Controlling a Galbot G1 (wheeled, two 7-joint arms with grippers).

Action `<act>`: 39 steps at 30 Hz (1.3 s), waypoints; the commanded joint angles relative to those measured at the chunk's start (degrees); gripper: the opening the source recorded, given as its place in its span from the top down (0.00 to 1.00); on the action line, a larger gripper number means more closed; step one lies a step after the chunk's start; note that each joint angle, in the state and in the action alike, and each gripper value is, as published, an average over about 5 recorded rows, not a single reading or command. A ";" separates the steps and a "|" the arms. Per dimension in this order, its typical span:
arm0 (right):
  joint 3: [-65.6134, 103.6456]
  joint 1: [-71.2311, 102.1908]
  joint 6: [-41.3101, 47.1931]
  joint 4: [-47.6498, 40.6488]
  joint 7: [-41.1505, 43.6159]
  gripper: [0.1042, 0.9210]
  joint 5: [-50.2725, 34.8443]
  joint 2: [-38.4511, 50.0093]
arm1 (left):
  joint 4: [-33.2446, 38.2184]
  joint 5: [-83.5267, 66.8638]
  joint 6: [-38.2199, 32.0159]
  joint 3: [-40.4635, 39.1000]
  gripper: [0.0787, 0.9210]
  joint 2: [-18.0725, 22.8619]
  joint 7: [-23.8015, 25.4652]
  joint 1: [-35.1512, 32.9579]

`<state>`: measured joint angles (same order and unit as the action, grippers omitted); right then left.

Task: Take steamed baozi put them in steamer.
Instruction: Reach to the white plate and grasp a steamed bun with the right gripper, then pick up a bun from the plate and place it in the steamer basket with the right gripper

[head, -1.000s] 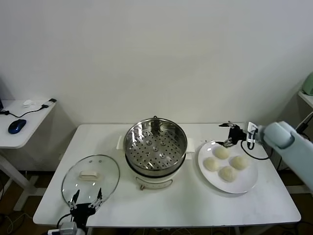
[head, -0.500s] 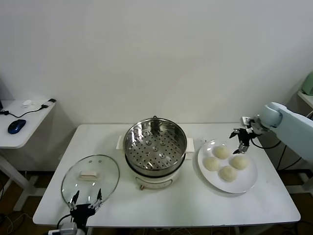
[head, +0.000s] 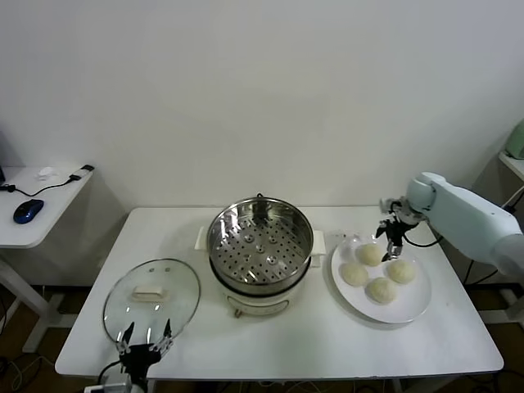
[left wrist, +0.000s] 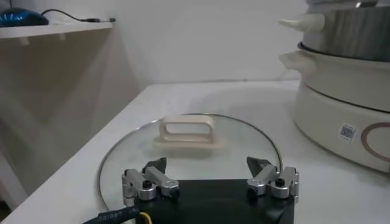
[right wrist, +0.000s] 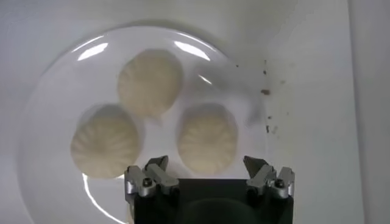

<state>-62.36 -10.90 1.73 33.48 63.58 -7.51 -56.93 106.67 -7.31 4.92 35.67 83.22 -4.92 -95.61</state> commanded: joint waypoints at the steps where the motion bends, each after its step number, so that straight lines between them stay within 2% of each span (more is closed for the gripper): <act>1: 1.14 1.75 -1.39 -7.51 0.06 0.12 2.08 -5.81 | -0.70 0.05 -0.17 -0.15 0.12 0.01 0.00 0.12; 4: 1.74 2.29 -1.51 -8.39 -0.12 0.15 2.99 -6.68 | -0.77 0.08 -0.17 -0.25 0.12 -0.03 0.01 0.13; 12: 2.36 2.26 -1.48 -8.70 -0.16 0.36 5.52 -7.08 | -0.32 0.23 -0.16 -0.53 0.12 -0.20 0.04 -0.26; 16: 1.78 1.25 -1.13 -6.39 -0.26 0.41 5.04 -6.05 | -0.03 0.35 -0.08 -0.75 0.12 -0.17 0.03 -0.50; 20: -2.21 -4.09 -0.06 2.16 0.35 0.42 1.08 -2.62 | 0.23 0.66 -0.01 -0.92 0.12 -0.09 0.00 -0.76; 25: -15.95 -22.72 -1.25 15.46 2.20 0.42 -9.15 -0.87 | 0.58 1.04 -0.09 -1.25 0.12 -0.45 -0.06 -1.00; 30: -25.03 -40.52 -8.90 24.09 4.17 0.42 -17.48 -7.54 | 0.93 1.29 0.03 -1.88 0.12 -0.46 -0.04 -0.87; 34: -26.75 -46.33 -16.91 31.21 4.97 0.42 -20.83 -15.21 | 1.09 1.51 0.07 -2.17 0.12 -0.43 -0.01 -0.74; 37: -26.66 -45.22 -23.37 35.21 3.44 0.42 -18.89 -19.27 | 1.08 1.52 0.05 -2.25 0.12 -0.47 -0.03 -0.60; 39: -25.72 -42.38 -28.90 35.71 1.88 0.42 -14.23 -21.09 | 1.13 1.52 0.07 -2.23 0.12 -0.52 -0.06 -0.55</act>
<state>-81.82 -43.08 -11.71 56.28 66.51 -20.27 -68.80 107.71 -5.87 4.89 33.52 82.86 -4.97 -96.21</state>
